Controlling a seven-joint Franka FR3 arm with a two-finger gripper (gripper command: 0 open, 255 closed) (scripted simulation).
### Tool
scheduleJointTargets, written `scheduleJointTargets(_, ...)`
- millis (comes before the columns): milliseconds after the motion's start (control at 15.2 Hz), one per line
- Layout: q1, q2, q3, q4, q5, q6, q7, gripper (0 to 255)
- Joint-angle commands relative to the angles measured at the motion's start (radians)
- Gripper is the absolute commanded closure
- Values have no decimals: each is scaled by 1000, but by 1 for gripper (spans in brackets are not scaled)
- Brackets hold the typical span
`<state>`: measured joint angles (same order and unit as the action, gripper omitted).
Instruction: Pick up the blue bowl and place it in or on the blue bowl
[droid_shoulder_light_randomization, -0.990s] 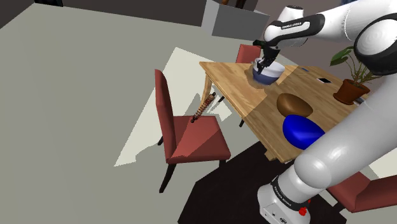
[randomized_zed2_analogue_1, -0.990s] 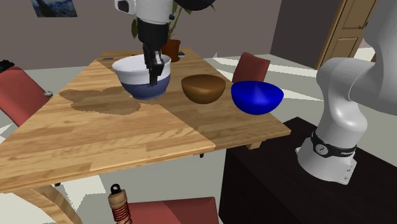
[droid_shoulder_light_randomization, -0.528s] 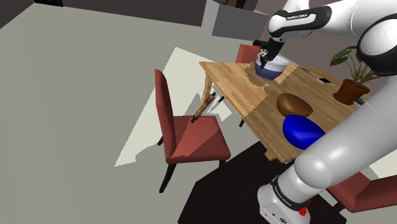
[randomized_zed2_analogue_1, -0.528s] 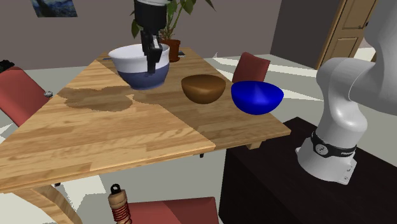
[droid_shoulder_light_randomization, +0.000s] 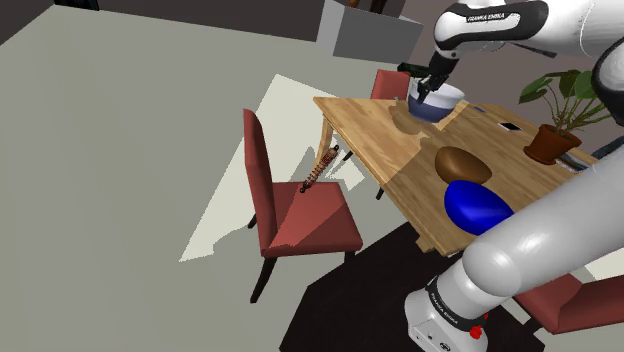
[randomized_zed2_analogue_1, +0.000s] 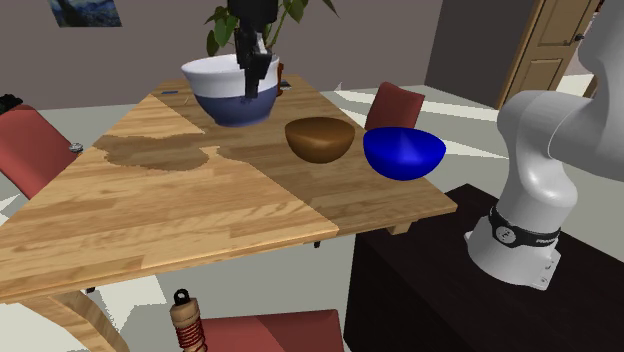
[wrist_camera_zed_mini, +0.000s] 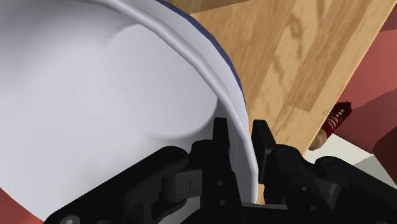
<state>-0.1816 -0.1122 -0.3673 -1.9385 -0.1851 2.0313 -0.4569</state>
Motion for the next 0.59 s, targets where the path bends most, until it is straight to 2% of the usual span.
scheduleJointTargets(0, -3, -78, 6, -76, -32, 1, 16, 255)
scheduleJointTargets(528, -49, -415, 50, -352, -130, -58, 58, 255)
